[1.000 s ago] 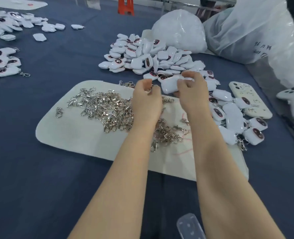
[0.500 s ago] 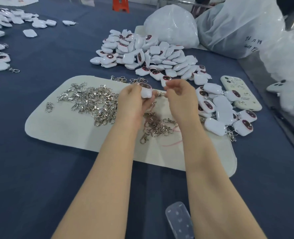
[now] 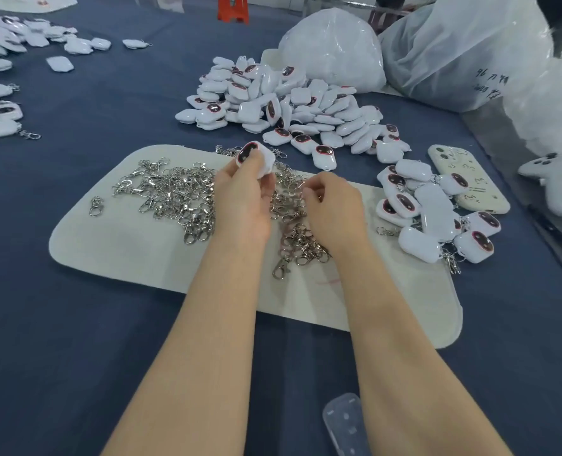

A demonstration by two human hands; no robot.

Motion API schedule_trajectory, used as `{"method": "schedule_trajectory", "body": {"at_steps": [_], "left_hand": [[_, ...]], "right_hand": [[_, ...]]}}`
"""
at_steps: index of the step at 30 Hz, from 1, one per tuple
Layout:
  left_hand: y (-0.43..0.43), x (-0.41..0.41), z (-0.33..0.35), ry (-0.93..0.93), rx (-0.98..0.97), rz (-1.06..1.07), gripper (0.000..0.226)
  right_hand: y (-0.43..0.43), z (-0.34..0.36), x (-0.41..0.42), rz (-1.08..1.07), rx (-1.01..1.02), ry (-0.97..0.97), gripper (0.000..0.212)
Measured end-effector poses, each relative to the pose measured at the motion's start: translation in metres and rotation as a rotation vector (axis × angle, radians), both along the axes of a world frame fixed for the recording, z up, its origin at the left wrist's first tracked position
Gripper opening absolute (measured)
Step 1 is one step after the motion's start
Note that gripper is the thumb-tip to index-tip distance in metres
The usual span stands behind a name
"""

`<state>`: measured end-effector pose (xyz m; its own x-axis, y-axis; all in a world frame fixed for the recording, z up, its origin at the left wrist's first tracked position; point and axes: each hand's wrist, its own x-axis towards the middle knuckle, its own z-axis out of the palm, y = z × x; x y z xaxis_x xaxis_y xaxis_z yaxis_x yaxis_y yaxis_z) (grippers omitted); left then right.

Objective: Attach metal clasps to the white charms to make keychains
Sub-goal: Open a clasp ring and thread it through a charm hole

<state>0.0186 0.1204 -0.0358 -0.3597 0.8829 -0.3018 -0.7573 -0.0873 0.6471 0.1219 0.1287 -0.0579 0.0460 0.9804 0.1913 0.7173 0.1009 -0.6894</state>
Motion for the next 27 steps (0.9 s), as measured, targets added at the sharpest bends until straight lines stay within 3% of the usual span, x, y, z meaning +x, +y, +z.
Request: {"method": "schedule_trajectory", "body": {"at_steps": [3, 7, 9, 14, 17, 21, 27], "left_hand": [[-0.002, 0.002, 0.001, 0.119, -0.018, 0.005, 0.041], [-0.006, 0.003, 0.004, 0.277, -0.076, -0.108, 0.009], [-0.006, 0.005, 0.003, 0.372, -0.105, -0.142, 0.011], [-0.005, 0.006, -0.003, 0.819, -0.083, -0.111, 0.014], [-0.007, 0.009, -0.001, 0.88, -0.013, -0.182, 0.01], [-0.006, 0.011, -0.001, 0.924, 0.02, -0.253, 0.022], [-0.004, 0.01, -0.003, 0.915, 0.019, -0.269, 0.015]], "right_hand": [[0.003, 0.006, 0.007, -0.096, 0.011, 0.295, 0.011], [0.006, 0.015, 0.013, -0.085, -0.068, 0.719, 0.016], [0.006, 0.02, 0.016, -0.035, -0.092, 0.805, 0.021], [0.005, 0.026, 0.016, 0.028, -0.096, 0.805, 0.022], [0.004, 0.029, 0.014, 0.046, -0.097, 0.833, 0.021], [0.002, 0.03, 0.013, 0.067, -0.121, 0.858, 0.019], [0.003, 0.031, 0.013, 0.08, -0.103, 0.861, 0.02]]}}
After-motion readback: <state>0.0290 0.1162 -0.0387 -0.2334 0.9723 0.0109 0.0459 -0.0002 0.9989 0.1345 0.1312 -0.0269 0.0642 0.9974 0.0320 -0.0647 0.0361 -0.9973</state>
